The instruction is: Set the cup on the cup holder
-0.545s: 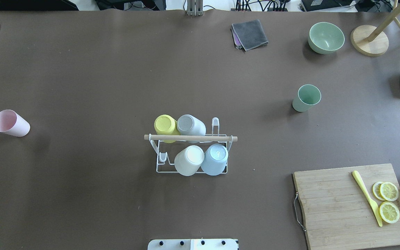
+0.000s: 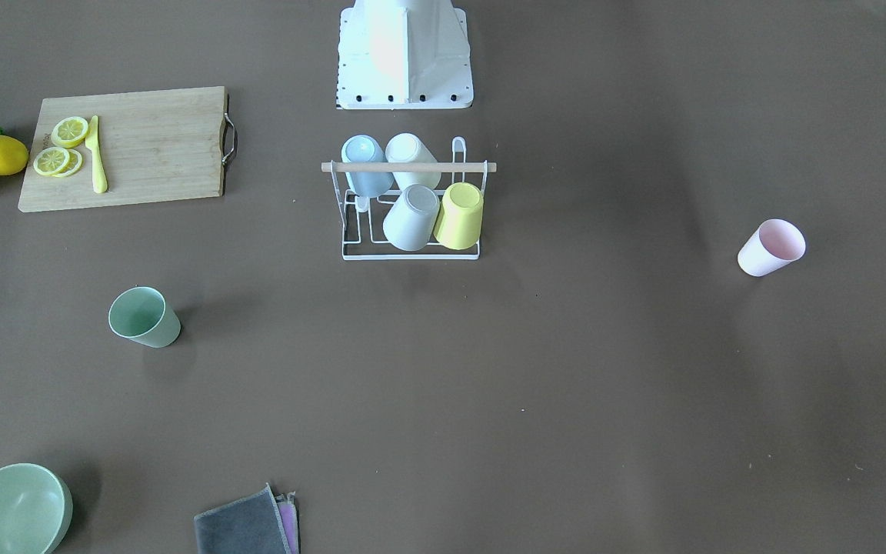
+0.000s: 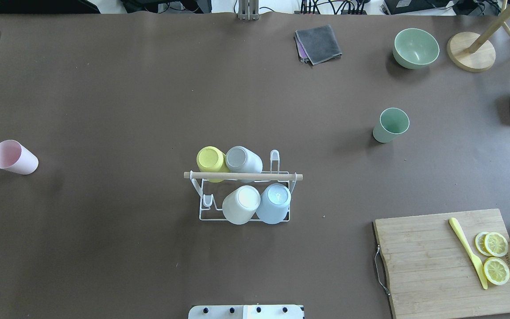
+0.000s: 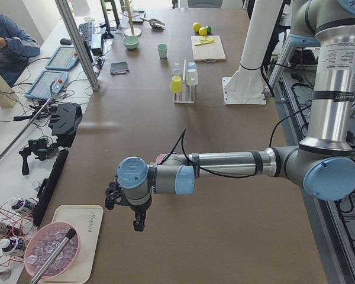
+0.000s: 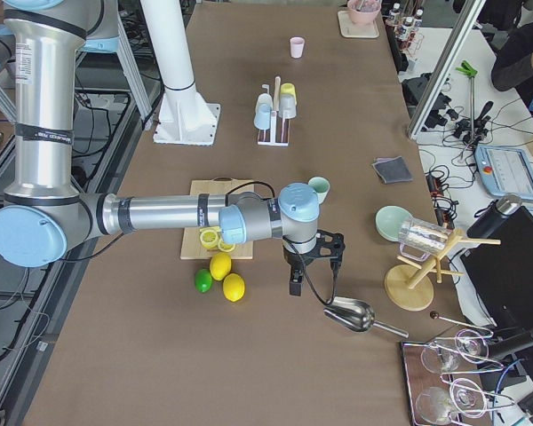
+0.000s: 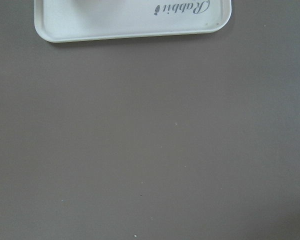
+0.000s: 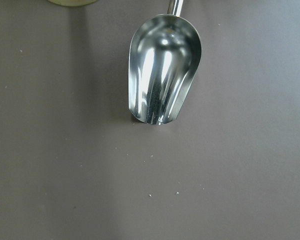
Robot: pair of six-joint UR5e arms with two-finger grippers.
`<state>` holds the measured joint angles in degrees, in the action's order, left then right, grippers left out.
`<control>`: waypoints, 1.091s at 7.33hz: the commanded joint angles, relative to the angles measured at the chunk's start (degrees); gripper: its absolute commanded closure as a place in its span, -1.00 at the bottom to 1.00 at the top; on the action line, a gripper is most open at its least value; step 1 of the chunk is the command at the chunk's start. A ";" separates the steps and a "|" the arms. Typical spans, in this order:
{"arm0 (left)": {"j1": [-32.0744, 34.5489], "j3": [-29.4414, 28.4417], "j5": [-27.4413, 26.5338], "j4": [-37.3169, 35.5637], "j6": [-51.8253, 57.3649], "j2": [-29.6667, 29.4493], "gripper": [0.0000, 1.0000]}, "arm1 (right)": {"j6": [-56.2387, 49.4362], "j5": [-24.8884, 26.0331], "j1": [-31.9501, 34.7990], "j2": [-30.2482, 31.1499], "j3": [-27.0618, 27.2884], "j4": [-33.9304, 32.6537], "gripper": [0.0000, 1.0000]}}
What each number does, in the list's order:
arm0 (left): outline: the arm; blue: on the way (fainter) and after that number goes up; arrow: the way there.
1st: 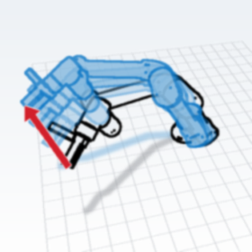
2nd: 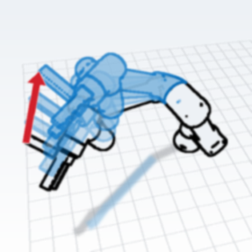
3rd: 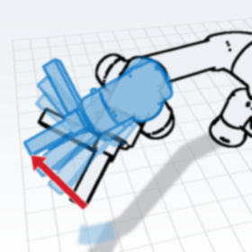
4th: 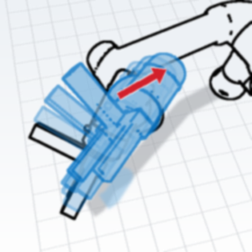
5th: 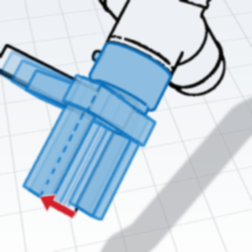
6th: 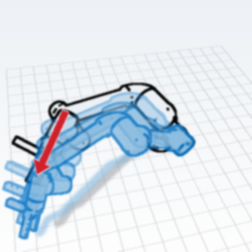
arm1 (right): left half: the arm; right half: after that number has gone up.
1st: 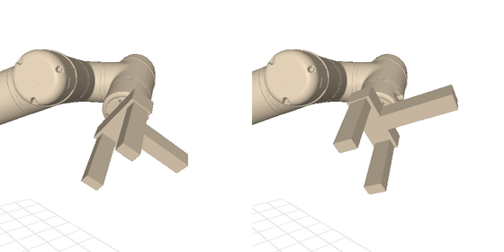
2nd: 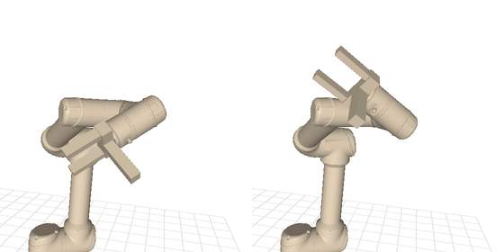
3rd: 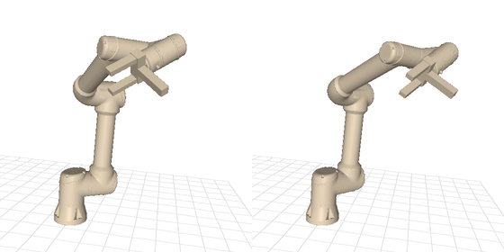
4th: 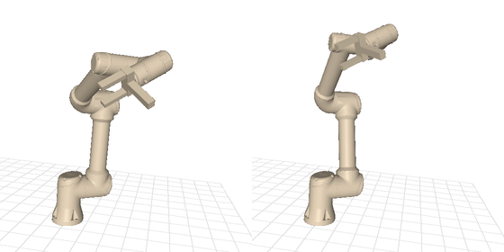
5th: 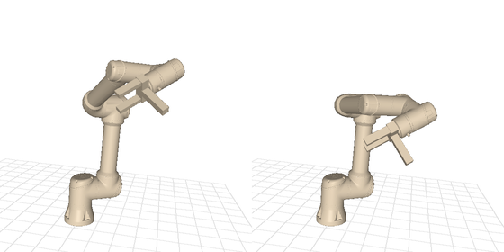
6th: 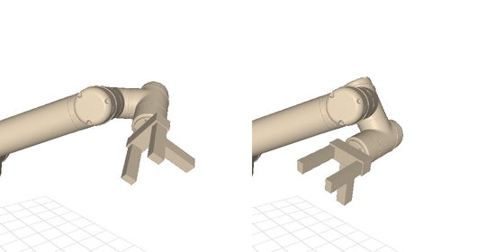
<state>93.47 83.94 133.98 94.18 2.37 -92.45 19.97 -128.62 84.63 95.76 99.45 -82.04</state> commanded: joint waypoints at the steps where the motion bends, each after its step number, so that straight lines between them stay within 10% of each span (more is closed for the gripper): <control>1: -0.48 0.26 0.75 0.13 0.09 1.39 -0.96 | 0.07 0.21 0.00 0.04 -0.04 0.04 -1.00; 8: -0.75 2.02 0.84 2.06 -0.08 6.23 -0.96 | 0.07 -0.23 0.09 0.13 -0.13 0.04 -1.00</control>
<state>92.76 85.95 134.83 96.05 2.22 -86.61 20.04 -128.82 84.74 95.90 99.38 -82.02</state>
